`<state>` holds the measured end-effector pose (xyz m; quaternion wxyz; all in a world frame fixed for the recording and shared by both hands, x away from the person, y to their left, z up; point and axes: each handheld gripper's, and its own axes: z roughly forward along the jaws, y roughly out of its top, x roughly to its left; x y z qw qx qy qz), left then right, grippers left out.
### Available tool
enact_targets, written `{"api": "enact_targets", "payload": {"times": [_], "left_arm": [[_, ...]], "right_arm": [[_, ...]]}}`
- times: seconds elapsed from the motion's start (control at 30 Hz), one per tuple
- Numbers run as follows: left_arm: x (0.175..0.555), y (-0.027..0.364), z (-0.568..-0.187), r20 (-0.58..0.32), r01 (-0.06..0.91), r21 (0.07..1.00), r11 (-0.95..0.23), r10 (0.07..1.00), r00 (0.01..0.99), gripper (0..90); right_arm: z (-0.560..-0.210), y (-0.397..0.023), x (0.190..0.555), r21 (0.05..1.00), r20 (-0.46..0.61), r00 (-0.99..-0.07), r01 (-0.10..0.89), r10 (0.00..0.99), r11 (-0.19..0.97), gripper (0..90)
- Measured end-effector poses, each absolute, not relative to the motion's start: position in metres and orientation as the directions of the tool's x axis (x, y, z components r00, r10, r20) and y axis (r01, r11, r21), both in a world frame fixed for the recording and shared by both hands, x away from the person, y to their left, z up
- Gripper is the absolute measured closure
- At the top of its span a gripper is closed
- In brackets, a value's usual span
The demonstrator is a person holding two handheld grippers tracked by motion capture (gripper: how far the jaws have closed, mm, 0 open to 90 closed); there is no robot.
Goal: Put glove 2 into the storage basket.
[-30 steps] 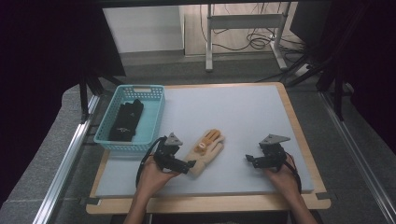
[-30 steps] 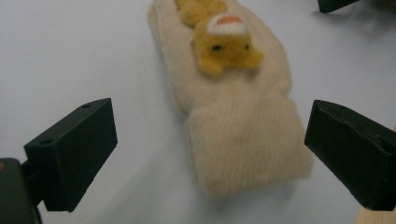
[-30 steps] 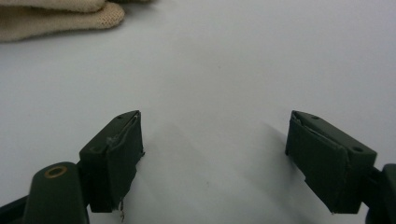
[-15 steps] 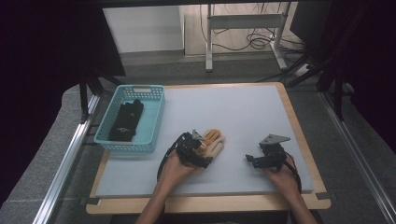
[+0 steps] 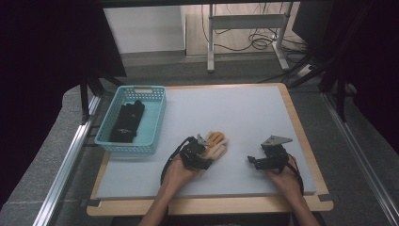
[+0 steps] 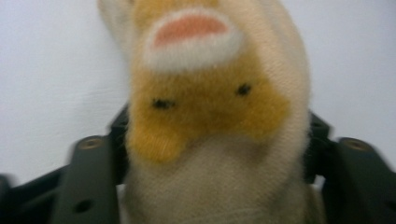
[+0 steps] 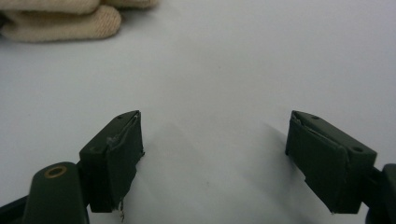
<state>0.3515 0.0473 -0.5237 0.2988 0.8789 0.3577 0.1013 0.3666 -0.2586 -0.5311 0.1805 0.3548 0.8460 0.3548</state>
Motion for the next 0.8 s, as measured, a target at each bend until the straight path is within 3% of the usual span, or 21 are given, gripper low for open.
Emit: {"api": "enact_targets", "payload": {"times": [0.27,0.8], "left_arm": [[0.353,0.052,-0.52,-0.065,0.573,0.612,-0.544,0.688,0.723,53.6],[0.374,0.09,-0.468,-0.045,0.588,0.642,-0.492,0.742,0.669,53.7]], "right_arm": [[-0.531,-0.259,0.367,0.728,-0.053,-0.683,0.472,0.729,0.496,18.7],[-0.531,-0.259,0.367,0.728,-0.053,-0.683,0.473,0.728,0.496,18.7]]}}
